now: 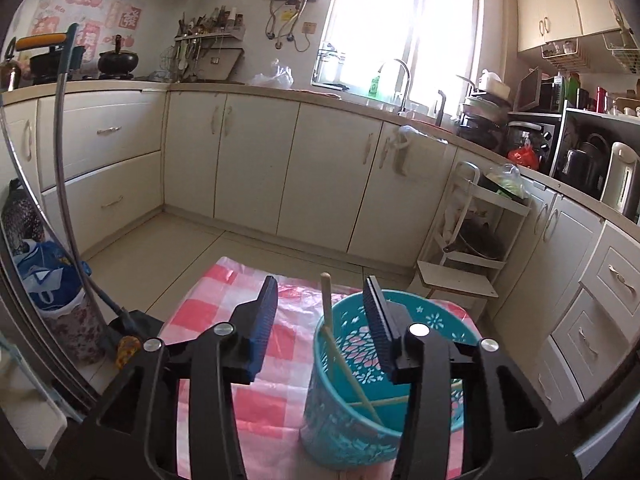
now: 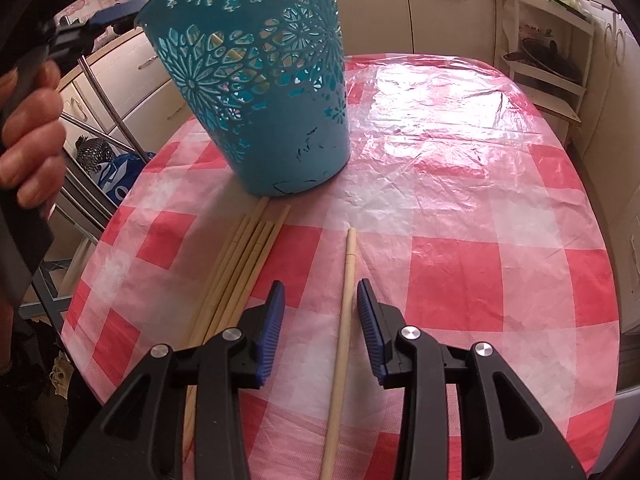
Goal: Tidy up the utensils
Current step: 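Hold the chopstick above the teal bin and open the left gripper, then move the open left gripper back down to the chopstick bundle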
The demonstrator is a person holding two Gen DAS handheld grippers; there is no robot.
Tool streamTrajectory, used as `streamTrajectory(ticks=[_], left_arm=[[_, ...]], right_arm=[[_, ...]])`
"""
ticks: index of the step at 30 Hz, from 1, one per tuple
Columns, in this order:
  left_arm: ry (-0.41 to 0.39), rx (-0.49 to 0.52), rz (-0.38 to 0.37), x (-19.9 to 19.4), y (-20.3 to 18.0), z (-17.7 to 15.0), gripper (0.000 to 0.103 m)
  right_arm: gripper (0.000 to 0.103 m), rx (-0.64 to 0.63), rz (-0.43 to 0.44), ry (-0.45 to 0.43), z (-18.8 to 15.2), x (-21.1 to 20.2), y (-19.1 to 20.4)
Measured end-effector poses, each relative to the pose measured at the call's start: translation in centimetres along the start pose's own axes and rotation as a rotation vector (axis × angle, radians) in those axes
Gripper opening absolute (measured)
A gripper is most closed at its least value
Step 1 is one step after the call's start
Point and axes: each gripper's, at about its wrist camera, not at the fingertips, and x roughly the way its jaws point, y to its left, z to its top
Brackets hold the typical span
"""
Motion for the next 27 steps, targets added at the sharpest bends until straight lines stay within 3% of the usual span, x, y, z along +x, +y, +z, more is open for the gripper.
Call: streamTrajectory(ticks=[12, 27], left_arm=[[0.081, -0.031, 0.054, -3.4, 3.7, -4.2, 0.052], [0.239, 0.004, 0.047, -3.0, 3.3, -8.6, 0.056]], right_arm=[[0.040, 0.000, 0.000, 0.003, 0.0, 0.0, 0.0], [0.040, -0.002, -0.001, 0.003, 0.0, 0.0, 0.2]])
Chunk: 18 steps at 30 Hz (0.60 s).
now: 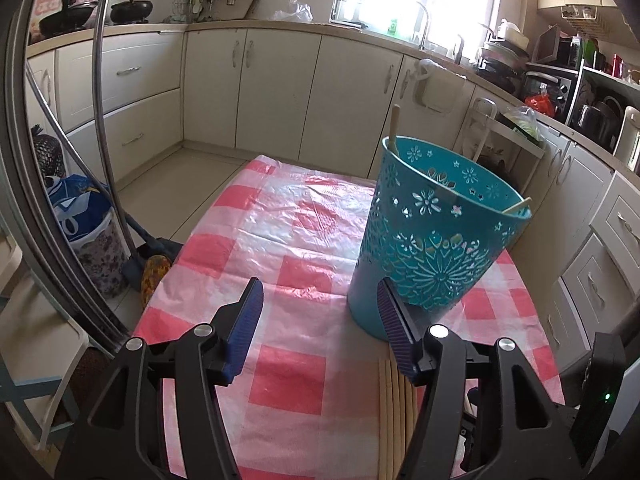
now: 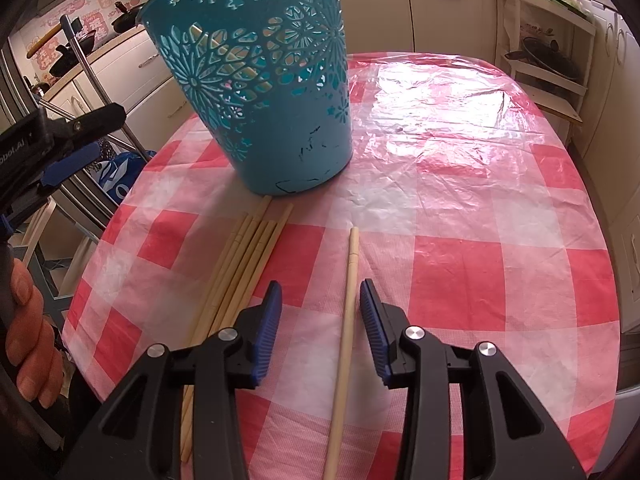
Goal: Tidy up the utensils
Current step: 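Move the open left gripper back down to the chopstick bundle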
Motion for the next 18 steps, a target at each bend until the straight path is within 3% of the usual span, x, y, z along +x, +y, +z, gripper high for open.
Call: streamTrajectory(ticks=[18], left_arm=[[0.227, 0.167, -0.023, 3.3, -3.7, -4.7, 0.059]], right_arm=[[0.040, -0.056, -0.037, -0.001, -0.5, -0.1, 0.7]])
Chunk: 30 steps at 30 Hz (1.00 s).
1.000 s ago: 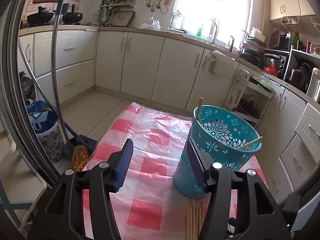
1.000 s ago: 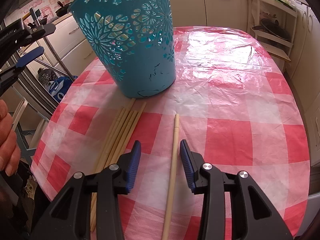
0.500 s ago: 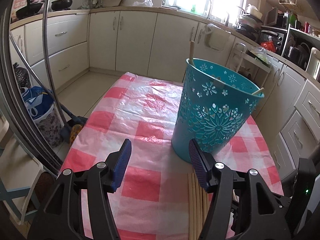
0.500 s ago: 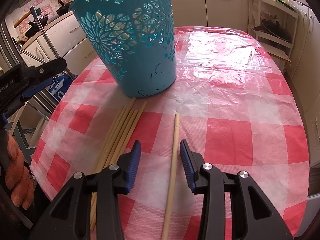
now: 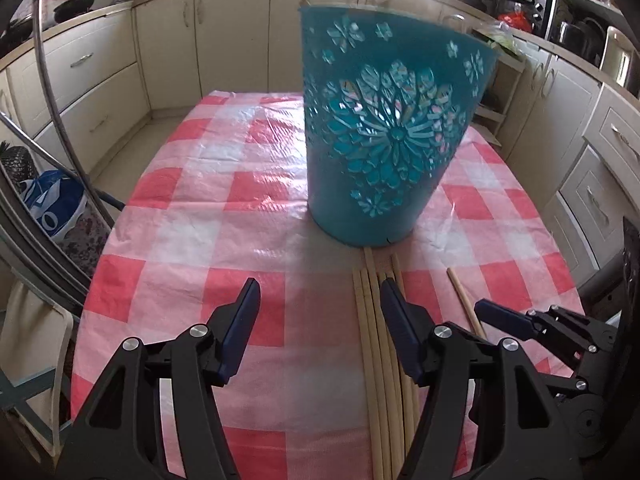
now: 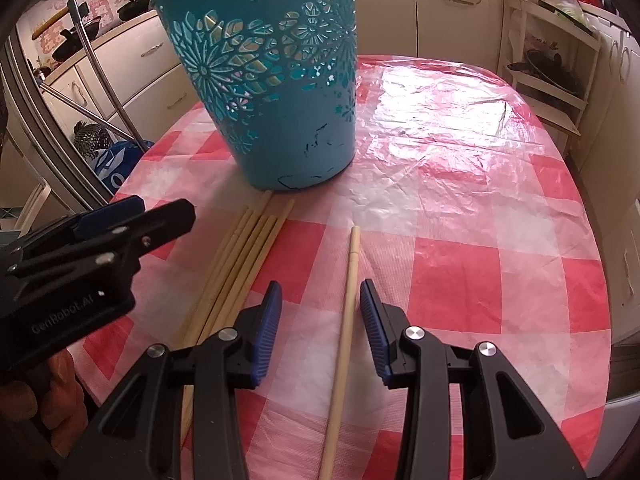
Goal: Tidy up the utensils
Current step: 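Move the open left gripper back down to the chopstick bundle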
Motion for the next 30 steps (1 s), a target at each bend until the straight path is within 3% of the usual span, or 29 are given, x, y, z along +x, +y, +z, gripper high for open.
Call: streamTrajectory(ticks=[9, 18, 25, 30], left_arm=[[0.082, 0.039, 0.011, 2.1, -0.9, -1.2, 0.059], [0.105, 0.042, 0.049, 2.1, 0.0, -1.3, 0.059], [0.117, 0.102, 0.067, 2.5, -0.7, -1.5, 0.059], [0.132, 0.108, 0.058, 2.4, -0.4, -1.5, 0.059]], right_arm=[[0.041, -0.093, -0.129, -0.021, -0.3, 0.1, 0.3], [0.034, 0.003, -0.120, -0.025, 0.1, -0.3, -2.5], [0.033, -0.009, -0.128, -0.032, 0.2, -0.1, -2.1], [0.016, -0.049, -0.134, -0.026, 0.3, 0.1, -1.3]])
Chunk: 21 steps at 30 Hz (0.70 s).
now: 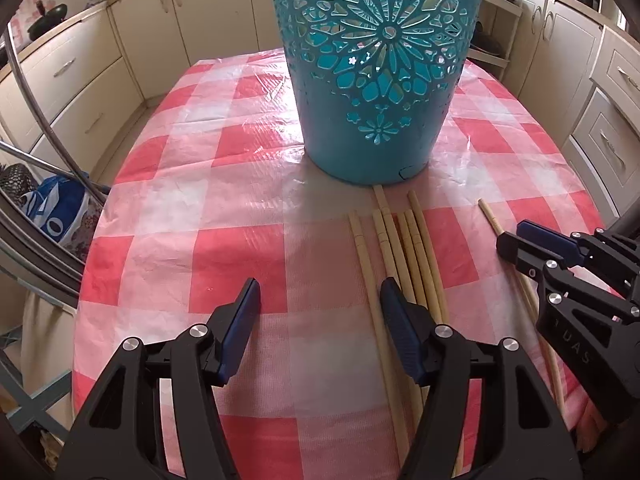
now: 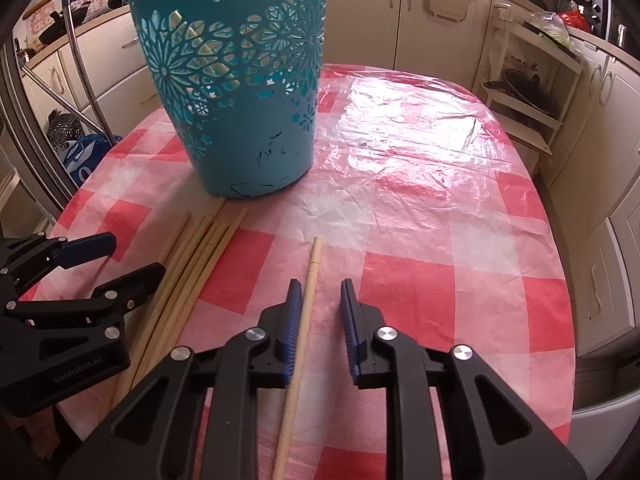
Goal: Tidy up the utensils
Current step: 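Move the open left gripper back down to the chopstick bundle, then close the left gripper on a chopstick and raise it over the bin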
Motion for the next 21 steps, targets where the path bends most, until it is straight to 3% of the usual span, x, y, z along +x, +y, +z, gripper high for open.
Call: streamTrajectory(ticks=[12, 15, 21], left_arm=[[0.002, 0.010, -0.007, -0.2, -0.5, -0.1, 0.054], [-0.003, 0.022, -0.018, -0.3, -0.9, -0.1, 0.045], [-0.009, 0.047, -0.039, -0.4, -1.9, -0.1, 0.023]], right_arm=[[0.012, -0.029, -0.003, 0.008, 0.0, 0.0, 0.2], [0.008, -0.029, 0.009, 0.006, 0.0, 0.0, 0.2], [0.008, -0.026, 0.015, 0.007, 0.0, 0.1, 0.2]])
